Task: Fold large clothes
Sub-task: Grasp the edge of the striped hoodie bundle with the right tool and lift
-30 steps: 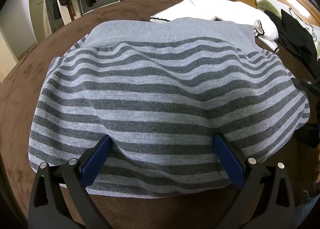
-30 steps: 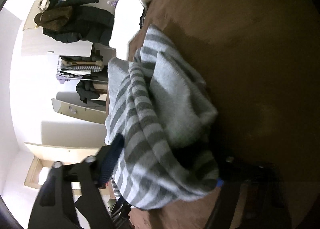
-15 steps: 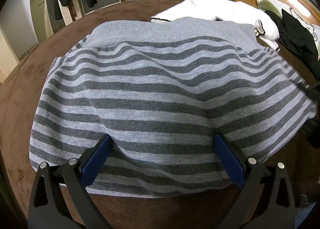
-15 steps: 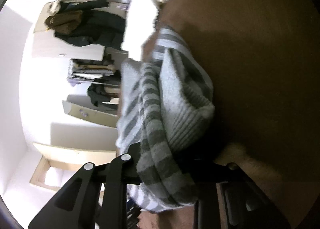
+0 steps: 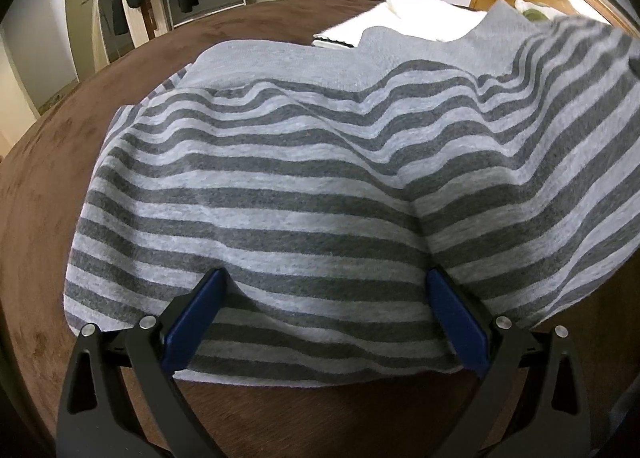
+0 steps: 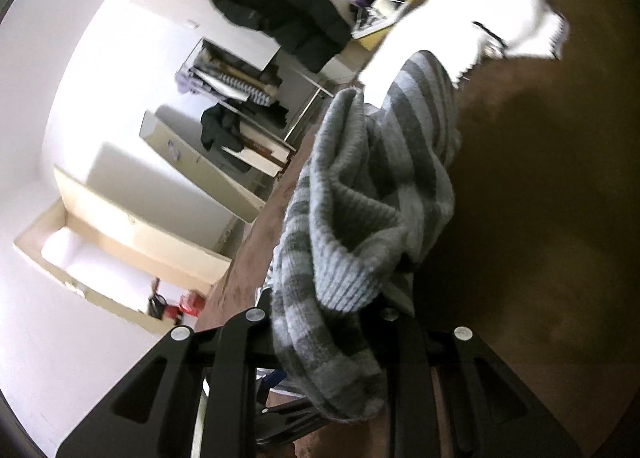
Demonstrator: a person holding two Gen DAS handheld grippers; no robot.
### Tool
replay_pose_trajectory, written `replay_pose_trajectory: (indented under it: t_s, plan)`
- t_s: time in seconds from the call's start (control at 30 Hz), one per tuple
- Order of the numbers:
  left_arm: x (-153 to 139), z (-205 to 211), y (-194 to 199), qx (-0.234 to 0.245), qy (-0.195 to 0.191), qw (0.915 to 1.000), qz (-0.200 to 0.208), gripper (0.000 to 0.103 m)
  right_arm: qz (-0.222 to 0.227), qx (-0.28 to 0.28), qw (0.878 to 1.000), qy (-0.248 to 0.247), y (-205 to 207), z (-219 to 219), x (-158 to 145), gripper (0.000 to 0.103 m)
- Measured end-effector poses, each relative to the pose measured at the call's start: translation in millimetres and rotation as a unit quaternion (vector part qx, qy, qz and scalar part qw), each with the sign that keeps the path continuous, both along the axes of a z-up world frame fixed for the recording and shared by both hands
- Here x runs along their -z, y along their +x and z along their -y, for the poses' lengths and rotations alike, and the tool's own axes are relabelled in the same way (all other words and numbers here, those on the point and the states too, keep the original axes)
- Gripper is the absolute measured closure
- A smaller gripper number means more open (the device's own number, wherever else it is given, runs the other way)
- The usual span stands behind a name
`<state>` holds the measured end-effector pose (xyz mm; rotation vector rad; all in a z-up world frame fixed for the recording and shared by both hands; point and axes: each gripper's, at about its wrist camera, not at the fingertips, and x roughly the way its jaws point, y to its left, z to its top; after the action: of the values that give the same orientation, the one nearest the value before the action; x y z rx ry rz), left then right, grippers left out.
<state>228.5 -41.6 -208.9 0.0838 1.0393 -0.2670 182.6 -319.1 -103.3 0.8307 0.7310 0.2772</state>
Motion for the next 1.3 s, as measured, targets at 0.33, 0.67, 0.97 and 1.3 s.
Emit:
replay_pose_trajectory:
  t_s: [0.33,0.67,0.97,1.3]
  plan:
    - [2,-20,-7,-0.034,-0.037,0.9987,-0.001,0.007,0.029,-0.084,0.989,-0.119,36,-95,-43,0.081]
    - [2,-43,-10,-0.005,-0.080,0.9967,0.012,0.015,0.022,-0.174,0.964,-0.200,71,-187,-40,0.081]
    - [-24,-94,-33,0.000,-0.054,0.9975,0.045,0.008,-0.010,-0.252,0.937,-0.244,92,-249,-15,0.081]
    - [-27,-193,-67,-0.093,-0.004,0.9957,0.007,0.007,-0.078,-0.328,0.898,-0.282,95,-298,38,0.080]
